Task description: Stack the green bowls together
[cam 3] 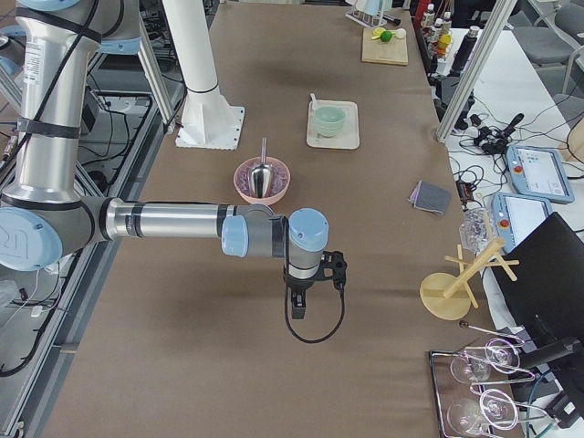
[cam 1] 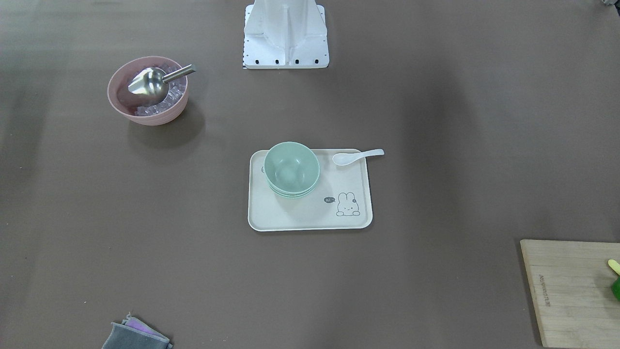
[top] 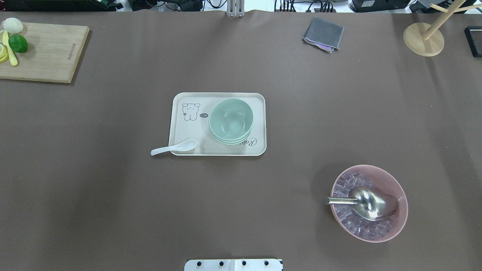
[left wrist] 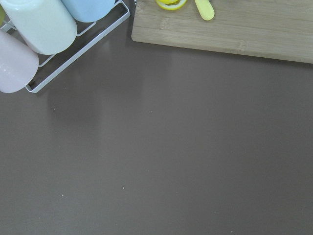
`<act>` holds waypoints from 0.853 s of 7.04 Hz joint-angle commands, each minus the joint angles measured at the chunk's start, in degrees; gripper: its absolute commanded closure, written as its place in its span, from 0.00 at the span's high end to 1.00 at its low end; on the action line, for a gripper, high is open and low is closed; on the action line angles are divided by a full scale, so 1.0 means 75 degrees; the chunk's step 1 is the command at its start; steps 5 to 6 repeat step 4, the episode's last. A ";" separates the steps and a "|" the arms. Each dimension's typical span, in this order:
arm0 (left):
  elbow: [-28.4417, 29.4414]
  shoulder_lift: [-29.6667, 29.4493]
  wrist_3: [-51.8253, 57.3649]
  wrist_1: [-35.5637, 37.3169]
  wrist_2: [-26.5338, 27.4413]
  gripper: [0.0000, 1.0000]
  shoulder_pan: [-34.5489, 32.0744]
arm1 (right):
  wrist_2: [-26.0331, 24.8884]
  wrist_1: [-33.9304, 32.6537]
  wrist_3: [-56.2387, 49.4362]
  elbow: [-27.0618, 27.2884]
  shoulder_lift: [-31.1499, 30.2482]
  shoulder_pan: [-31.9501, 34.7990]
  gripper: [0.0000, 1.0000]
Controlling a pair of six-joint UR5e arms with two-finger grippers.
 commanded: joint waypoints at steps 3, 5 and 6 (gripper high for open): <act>-0.0007 0.0032 -0.0001 -0.0012 0.0000 0.99 0.0000 | 0.0012 0.0002 0.0010 0.0000 0.0004 -0.0010 1.00; -0.0007 0.0055 -0.0001 -0.0012 0.0000 0.99 0.0000 | 0.0012 0.0002 0.0010 0.0000 -0.0007 -0.0010 1.00; -0.0007 0.0055 -0.0001 -0.0012 0.0000 0.99 0.0000 | 0.0012 0.0002 0.0010 0.0000 -0.0007 -0.0010 1.00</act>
